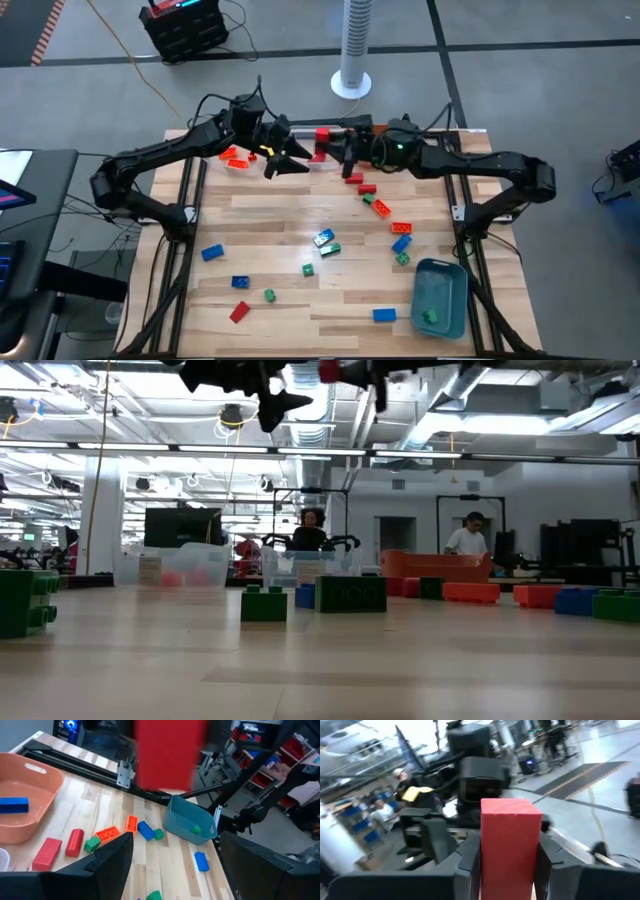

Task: Sort blocks
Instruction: Put the red block into the right transparent bin

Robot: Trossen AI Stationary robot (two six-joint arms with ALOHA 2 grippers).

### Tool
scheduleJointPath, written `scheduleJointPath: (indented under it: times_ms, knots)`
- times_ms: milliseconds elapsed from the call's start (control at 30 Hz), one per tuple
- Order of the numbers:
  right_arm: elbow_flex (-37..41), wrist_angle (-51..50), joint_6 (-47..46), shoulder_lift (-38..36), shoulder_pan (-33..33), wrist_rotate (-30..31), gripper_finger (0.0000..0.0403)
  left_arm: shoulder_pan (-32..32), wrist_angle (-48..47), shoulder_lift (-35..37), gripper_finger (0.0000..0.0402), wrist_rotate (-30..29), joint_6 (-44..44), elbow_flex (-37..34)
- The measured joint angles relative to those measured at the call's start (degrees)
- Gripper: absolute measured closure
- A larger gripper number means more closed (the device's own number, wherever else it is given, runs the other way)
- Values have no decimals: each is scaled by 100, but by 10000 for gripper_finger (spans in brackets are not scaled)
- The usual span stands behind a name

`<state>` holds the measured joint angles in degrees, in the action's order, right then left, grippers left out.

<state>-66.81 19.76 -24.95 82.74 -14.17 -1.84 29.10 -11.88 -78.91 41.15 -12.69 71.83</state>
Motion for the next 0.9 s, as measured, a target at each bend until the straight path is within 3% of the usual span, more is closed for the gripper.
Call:
scheduleJointPath:
  times_ms: [200, 567, 767, 900]
  knots:
    - [-542, -166, 128, 487, 21, -279, 287, -97, 156, -1, 124, -606, -47, 0]
    - [-771, -155, 167, 756, 202, -346, 287, -225, 388, 6, 206, -682, -308, 0]
    - [-776, -450, 150, 729, 232, -336, 287, -223, 380, 19, 276, -771, -356, 0]
    - [-783, -529, 146, 721, 247, -349, 276, -223, 303, 21, 277, -778, -356, 40]
